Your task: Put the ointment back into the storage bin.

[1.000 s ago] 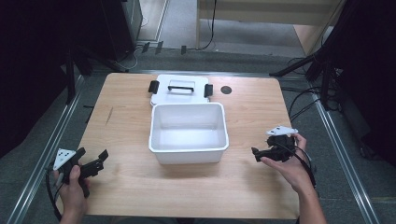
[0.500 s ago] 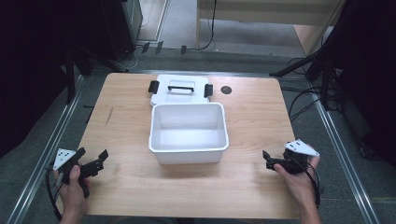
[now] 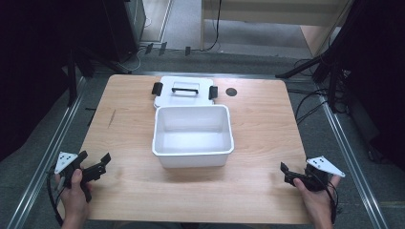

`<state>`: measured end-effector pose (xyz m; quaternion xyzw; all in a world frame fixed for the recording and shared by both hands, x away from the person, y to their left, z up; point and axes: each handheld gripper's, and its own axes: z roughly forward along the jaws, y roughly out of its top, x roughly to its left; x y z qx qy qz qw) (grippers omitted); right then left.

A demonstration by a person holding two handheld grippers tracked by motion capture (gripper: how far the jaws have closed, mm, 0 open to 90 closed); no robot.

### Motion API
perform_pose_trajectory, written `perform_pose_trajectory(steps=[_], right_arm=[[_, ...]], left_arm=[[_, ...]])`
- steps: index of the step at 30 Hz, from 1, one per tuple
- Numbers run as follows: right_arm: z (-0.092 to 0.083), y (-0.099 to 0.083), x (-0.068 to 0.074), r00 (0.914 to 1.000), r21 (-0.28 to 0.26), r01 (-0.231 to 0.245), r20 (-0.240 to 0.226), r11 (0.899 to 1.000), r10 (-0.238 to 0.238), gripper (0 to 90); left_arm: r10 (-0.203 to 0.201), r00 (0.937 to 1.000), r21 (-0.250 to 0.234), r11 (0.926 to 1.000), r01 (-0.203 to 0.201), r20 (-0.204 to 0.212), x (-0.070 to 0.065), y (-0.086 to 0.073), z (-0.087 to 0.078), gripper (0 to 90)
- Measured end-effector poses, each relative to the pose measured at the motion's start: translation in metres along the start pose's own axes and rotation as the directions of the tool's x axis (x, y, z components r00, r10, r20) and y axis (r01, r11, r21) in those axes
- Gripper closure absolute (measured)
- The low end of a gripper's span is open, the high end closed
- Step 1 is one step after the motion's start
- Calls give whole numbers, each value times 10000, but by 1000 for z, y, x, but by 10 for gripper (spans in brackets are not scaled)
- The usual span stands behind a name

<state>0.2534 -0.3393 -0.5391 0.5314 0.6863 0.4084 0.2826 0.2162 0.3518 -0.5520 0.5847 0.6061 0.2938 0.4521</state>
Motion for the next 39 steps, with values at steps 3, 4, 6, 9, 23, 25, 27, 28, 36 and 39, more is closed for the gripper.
perform_pose_trajectory(steps=[3, 4, 6, 9, 23, 25, 27, 28, 36, 39], right_arm=[[-6, -4, -2, 9999, -117, -113, 39, 9999, 113, 0], [-7, -5, -2, 9999, -143, -120, 56, 9998, 121, 0], [-10, -7, -3, 9999, -106, -129, 47, 9999, 130, 0], [-14, -11, -6, 9999, -33, -113, 88, 9999, 113, 0], [-22, -20, -10, 9983, -410, -470, 331, 9981, 484, 0], [-22, -20, -12, 9978, -465, -571, 317, 9973, 586, 0], [-21, -20, -12, 9976, -474, -581, 343, 9972, 598, 0], [-21, -19, -12, 9978, -408, -550, 345, 9977, 564, 0], [-19, -18, -11, 9979, -227, -504, 386, 9985, 512, 33], [-18, -18, -12, 9983, -212, -457, 350, 9987, 464, 55]], left_arm=[[-2, 10000, -17, 10000, 2, 12, 0, 0, 0, 53], [-6, 10000, -20, 10000, 6, 12, 0, 0, 0, 52], [-8, 10000, -19, 10000, 8, 14, 0, 0, 0, 52], [-38, 10000, -20, 10000, 38, 17, 0, 0, 0, 53], [42, 10000, 45, 10000, -42, 3, 0, 0, 1, 53], [64, 10000, 55, 10000, -64, -40, -1, 0, 1, 57], [66, 10000, 60, 10000, -65, -44, -1, 0, 1, 58], [68, 10000, 57, 10000, -67, -40, -1, 0, 1, 58], [-41, 10000, 123, 9999, 41, -13, 0, 1, 1, 57], [-46, 10000, 125, 9999, 46, -10, 0, 1, 1, 58]])
